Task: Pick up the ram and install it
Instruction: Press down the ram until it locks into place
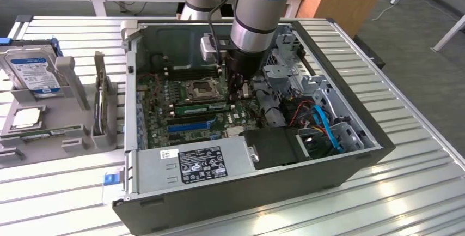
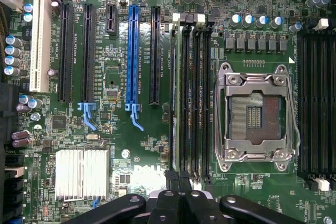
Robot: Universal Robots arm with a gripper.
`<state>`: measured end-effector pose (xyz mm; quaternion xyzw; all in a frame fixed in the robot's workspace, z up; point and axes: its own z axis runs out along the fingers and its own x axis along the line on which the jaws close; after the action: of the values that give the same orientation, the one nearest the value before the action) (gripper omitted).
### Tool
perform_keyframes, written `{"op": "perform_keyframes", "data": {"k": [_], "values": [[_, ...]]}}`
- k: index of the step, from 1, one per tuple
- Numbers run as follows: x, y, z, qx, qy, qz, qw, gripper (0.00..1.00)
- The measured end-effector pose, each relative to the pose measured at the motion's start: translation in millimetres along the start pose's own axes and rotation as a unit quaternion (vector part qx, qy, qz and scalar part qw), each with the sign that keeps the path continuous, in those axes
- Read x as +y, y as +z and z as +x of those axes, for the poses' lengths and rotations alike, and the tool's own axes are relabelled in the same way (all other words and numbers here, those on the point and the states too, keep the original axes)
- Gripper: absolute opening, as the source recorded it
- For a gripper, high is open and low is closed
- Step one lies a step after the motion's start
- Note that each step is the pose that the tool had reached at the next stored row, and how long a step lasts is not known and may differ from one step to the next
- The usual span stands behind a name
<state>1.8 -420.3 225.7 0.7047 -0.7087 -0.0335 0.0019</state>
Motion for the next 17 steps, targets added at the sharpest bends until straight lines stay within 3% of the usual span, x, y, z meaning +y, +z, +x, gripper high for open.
{"op": "perform_keyframes", "data": {"k": [17], "values": [[0.3, -5.0, -0.2, -0.0001, 0.0, 0.0, 1.0, 0.1]]}}
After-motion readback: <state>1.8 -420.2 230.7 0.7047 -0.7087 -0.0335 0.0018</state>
